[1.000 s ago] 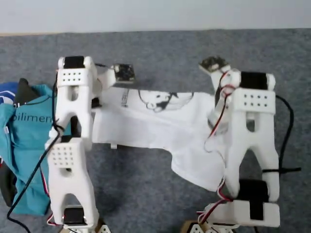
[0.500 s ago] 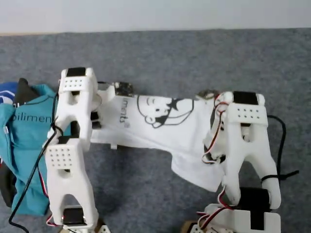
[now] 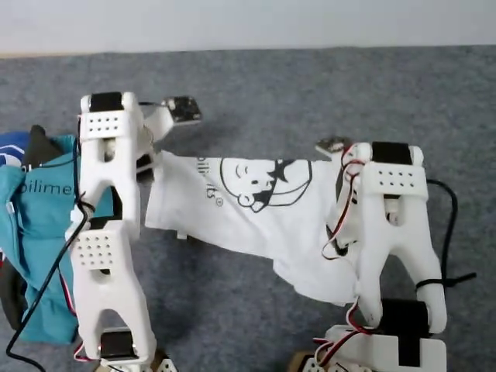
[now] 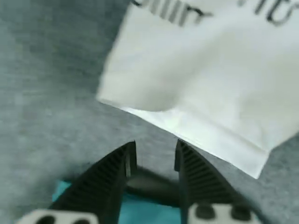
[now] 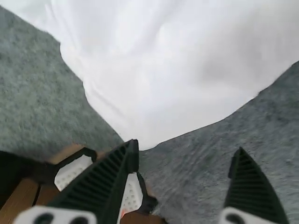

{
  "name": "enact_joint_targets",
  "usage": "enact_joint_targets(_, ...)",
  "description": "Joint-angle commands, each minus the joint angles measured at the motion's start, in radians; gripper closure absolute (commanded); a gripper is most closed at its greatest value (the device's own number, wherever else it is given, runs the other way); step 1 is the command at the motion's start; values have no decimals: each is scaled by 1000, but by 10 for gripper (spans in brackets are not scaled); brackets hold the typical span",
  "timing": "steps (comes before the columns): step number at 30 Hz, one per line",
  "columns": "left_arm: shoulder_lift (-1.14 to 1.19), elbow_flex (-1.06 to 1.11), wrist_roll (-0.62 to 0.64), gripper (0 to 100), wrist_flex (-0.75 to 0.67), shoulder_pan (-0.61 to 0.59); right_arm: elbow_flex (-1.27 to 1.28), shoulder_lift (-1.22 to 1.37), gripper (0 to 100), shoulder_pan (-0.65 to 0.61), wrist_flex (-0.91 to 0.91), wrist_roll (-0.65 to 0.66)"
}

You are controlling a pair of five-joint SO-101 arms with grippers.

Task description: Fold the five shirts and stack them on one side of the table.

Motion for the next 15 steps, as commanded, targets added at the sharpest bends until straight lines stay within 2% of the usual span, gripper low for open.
enact_joint_targets(1, -8, -79, 41, 863, 12, 20, -71, -36, 684, -21, -4, -11)
enact_joint_targets(5, -6, -30, 94, 892, -37, 37, -75, -39, 685, -22, -76, -17)
enact_joint_targets(8, -6, 36, 103, 944, -35, 43, -103, -42, 685, -19, -73, -17)
enact_joint_targets(11, -6, 96, 104, 952, -44, 38, -130, -42, 685, -8, -68, -17)
enact_joint_targets(15, -6, 137, 209, 940, -127, 17, -138, -38, 685, 1, -76, -18)
